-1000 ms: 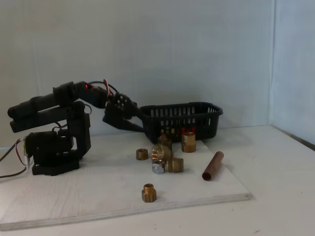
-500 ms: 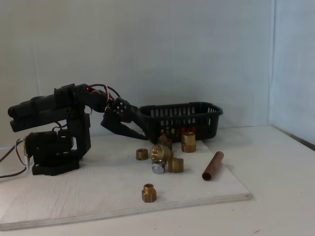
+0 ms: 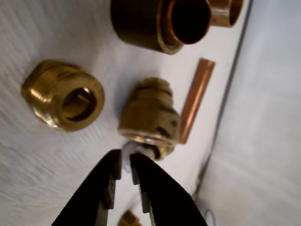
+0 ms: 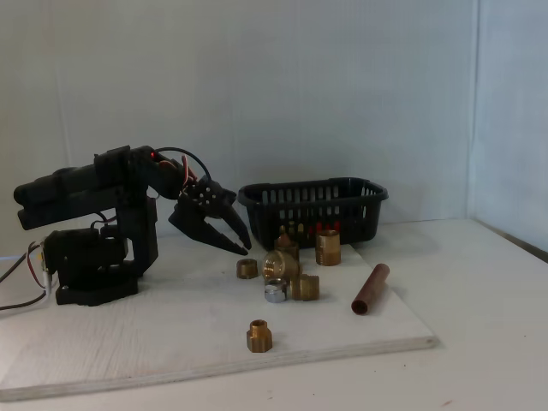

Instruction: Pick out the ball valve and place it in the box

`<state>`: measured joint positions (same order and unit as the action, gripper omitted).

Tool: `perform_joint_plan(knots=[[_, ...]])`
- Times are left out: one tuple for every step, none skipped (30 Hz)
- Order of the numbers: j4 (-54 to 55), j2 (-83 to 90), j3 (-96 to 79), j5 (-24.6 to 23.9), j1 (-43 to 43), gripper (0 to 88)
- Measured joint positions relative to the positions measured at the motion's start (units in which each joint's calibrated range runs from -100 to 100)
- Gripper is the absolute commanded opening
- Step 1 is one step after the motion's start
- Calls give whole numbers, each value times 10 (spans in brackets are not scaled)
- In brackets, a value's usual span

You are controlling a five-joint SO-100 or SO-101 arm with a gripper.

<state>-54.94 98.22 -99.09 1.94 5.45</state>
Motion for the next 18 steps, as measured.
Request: perform_joint_plan(knots=[[-5,0,0,0,0,16],[-6,0,0,0,0,16],[-6,0,0,0,0,16],[-6,0,0,0,0,14],[-7,0,0,0,0,12],[-7,0,0,0,0,12],[-7,0,0,0,0,11],[-7,0,0,0,0,10],[-7,0,0,0,0,10],[-7,0,0,0,0,10],[-7,0,0,0,0,10],[-7,0,0,0,-4,10],[-7,0,0,0,-11,10],[-7,0,0,0,-20,10],[-7,0,0,0,-23,10],[-7,0,0,0,-24,10],[-7,0,0,0,-23,10],[-7,0,0,0,-23,10]])
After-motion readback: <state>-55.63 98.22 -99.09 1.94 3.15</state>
